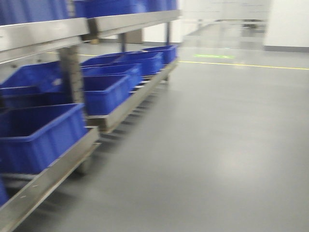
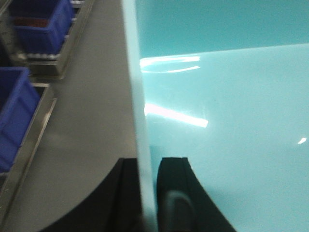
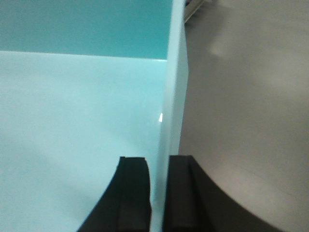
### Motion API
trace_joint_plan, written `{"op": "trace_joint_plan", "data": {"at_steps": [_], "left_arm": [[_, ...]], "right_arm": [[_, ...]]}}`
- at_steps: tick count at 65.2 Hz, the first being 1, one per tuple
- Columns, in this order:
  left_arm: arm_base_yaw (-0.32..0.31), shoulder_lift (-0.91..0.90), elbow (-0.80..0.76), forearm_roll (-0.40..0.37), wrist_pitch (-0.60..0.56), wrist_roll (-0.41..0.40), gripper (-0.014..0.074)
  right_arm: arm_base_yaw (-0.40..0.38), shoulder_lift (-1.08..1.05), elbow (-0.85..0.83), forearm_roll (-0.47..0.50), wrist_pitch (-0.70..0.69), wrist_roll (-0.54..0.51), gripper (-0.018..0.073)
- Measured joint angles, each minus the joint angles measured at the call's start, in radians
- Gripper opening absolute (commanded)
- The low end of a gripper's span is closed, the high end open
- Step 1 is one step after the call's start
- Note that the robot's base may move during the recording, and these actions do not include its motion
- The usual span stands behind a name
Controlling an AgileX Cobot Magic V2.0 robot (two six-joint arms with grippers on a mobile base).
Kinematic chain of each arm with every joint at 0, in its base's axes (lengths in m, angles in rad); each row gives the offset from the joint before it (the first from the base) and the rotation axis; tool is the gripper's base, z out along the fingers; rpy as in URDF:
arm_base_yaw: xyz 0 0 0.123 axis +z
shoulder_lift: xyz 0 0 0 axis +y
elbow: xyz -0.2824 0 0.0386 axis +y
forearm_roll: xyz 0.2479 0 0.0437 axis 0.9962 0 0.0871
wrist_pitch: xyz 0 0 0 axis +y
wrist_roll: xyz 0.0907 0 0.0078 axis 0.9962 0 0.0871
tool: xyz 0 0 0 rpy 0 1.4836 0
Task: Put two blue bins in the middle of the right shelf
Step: 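Drive the base across the floor carrying both bins to another rack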
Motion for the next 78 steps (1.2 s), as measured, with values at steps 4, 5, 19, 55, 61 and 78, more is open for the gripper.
{"op": "trace_joint_plan", "data": {"at_steps": [4, 5, 19, 55, 61, 78], "left_arm": [[0.000, 0.000, 0.000, 0.000, 0.000, 0.000, -0.0111], [0.000, 0.000, 0.000, 0.000, 0.000, 0.000, -0.0111], [0.000, 0.000, 0.000, 0.000, 0.000, 0.000, -0.0111], [0.000, 0.000, 0.000, 0.000, 0.000, 0.000, -0.0111], [0.000, 0.000, 0.000, 0.000, 0.000, 0.000, -0.0111], [0.000, 0.000, 0.000, 0.000, 0.000, 0.000, -0.0111]], "right_arm": [[0.000, 0.000, 0.000, -0.002, 0.000, 0.000, -0.0153], [0.000, 0.000, 0.000, -0.002, 0.000, 0.000, -0.0153], [0.000, 0.000, 0.000, -0.002, 0.000, 0.000, -0.0153], [0.000, 0.000, 0.000, -0.002, 0.000, 0.000, -0.0153], [0.000, 0.000, 0.000, -0.002, 0.000, 0.000, -0.0153], [0.000, 0.000, 0.000, -0.002, 0.000, 0.000, -0.0153]]}}
